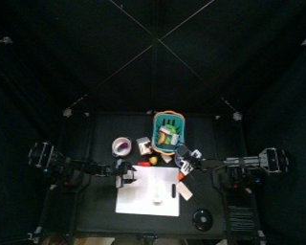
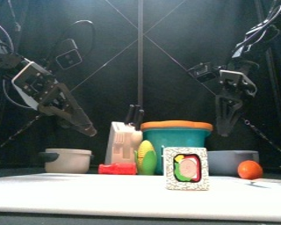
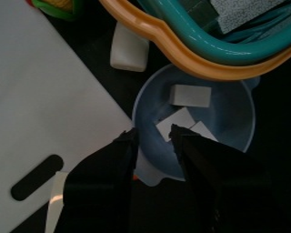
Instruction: Grab piece of sushi
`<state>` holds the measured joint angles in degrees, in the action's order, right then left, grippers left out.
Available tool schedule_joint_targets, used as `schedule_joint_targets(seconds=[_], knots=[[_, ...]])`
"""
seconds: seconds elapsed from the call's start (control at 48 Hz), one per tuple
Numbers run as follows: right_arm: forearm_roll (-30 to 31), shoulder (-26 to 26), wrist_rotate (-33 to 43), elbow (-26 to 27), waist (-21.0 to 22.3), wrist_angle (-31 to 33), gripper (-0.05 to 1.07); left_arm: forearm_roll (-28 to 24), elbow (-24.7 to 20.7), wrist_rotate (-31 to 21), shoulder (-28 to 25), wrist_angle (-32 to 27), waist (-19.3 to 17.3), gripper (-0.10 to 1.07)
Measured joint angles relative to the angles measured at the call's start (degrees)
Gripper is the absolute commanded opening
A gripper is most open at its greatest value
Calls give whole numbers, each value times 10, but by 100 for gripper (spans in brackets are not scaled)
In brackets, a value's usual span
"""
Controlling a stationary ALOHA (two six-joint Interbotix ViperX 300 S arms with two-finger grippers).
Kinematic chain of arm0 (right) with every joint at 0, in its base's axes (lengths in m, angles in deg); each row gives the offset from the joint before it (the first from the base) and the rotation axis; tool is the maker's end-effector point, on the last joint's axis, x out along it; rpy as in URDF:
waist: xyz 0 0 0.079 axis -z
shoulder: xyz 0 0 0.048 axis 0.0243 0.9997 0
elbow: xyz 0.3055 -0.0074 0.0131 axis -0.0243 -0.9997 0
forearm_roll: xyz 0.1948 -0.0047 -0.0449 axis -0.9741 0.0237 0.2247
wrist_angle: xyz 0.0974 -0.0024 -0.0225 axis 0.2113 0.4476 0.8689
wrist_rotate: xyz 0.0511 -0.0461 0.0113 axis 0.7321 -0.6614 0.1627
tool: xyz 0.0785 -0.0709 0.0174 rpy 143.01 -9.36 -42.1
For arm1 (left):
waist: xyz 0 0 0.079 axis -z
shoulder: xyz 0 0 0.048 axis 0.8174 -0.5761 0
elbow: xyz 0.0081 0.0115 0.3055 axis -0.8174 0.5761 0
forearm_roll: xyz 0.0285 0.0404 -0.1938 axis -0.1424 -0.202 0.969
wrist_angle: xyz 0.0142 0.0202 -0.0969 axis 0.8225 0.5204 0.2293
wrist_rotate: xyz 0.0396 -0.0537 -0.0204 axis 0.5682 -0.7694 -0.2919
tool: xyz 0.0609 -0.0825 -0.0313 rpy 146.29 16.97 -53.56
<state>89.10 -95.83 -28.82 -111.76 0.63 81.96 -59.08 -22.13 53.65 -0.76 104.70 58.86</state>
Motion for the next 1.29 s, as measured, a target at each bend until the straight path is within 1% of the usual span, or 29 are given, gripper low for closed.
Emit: schedule_joint_targets(seconds=[0.146, 0.271, 0.333, 0.438, 0.521, 0.625, 0.75, 0.854, 1.104, 1.292], knots=[[-7, 8, 1, 12, -48, -40, 70, 0, 0, 0, 0, 2, 0, 90], [-14, 33, -1, 32, -99, -84, 70, 0, 1, 0, 0, 2, 0, 90], [-13, 58, -2, 47, -127, -112, 72, 0, 0, 0, 0, 2, 0, 90], [-12, 98, -3, 69, -164, -135, 72, 0, 1, 0, 0, 2, 0, 90], [-13, 133, -4, 91, -183, -142, 72, 0, 0, 0, 0, 2, 0, 90], [-17, 177, -3, 120, -201, -144, 76, 0, 1, 0, 0, 2, 0, 90], [-20, 219, -4, 153, -214, -146, 83, 0, 1, 0, 0, 2, 0, 90], [-18, 247, -5, 178, -217, -144, 87, 0, 1, 0, 0, 2, 1, 90], [-6, 299, -6, 212, -217, -134, 87, 0, 1, 0, 0, 2, 1, 90], [-3, 336, -6, 232, -217, -90, 86, 0, 2, 0, 0, 2, 0, 90]])
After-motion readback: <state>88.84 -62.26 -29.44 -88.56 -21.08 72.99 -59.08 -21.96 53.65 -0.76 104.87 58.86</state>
